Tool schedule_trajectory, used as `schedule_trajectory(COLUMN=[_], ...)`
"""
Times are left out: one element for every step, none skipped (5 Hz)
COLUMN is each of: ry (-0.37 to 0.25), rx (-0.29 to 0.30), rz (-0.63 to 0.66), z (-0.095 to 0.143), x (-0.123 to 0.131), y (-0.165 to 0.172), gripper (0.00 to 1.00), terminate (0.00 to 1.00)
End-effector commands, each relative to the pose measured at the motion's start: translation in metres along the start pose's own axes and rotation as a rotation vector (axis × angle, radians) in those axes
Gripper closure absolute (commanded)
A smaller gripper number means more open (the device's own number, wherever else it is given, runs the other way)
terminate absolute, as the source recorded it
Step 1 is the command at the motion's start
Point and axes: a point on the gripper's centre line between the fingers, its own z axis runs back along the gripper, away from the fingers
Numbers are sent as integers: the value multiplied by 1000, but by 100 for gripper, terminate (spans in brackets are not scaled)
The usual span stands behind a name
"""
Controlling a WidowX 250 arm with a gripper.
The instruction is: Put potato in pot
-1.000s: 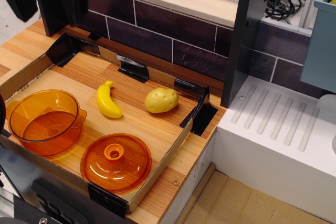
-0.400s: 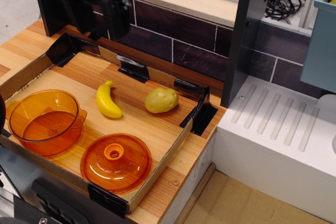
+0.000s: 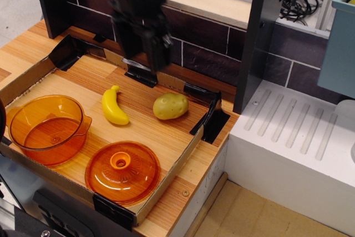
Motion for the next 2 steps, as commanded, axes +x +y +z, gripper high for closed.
schedule_trajectory(ry=[-40,-30], rx=[40,58], rz=[-3,-1], z=[-27,-41], x=[16,13], y=[-12,-10], gripper=[0,0], terminate=[0,0])
